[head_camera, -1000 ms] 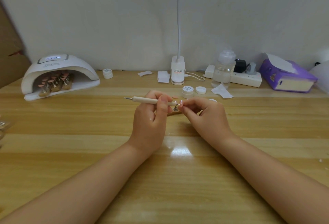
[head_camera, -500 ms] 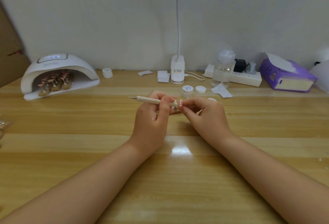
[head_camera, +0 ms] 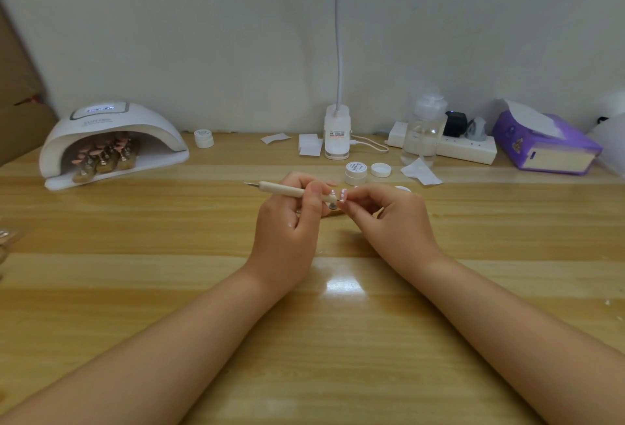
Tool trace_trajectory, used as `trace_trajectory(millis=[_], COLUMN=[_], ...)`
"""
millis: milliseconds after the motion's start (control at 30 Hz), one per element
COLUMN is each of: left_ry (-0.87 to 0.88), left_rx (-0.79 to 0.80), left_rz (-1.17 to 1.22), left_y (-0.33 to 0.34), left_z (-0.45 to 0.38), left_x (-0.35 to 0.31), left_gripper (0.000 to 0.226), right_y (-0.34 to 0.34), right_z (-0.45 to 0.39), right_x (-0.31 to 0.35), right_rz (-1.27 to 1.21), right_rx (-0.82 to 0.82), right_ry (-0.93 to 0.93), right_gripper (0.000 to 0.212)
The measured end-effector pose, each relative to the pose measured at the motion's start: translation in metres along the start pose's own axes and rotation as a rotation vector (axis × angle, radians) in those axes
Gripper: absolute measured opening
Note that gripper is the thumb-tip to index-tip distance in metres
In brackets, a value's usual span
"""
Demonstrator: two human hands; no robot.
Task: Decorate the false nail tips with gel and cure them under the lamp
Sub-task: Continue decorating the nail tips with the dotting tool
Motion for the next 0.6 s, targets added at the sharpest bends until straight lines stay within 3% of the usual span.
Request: trace_trajectory(millis=[600], left_ry=[-0.028], left_rx=[-0.018], left_rz=[-0.024], left_y=[-0.0011], left_z=[-0.0002], left_x=[0.0004], left_gripper=[0.020], right_y=[-0.0003], right_z=[-0.0007], right_x=[0.0018], right_rz=[0.011], right_rx=[-0.008], right_ry=[-0.012], right_gripper=[0.006])
Point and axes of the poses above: each hand's wrist, its own z-axis away from the middle knuckle, its own y-axis out of the palm, x = y × z, the point moved 5 cm from there along -z, towards the middle knuckle, and after that the axes turned 4 degrees about -y, right-handed, at the moved point
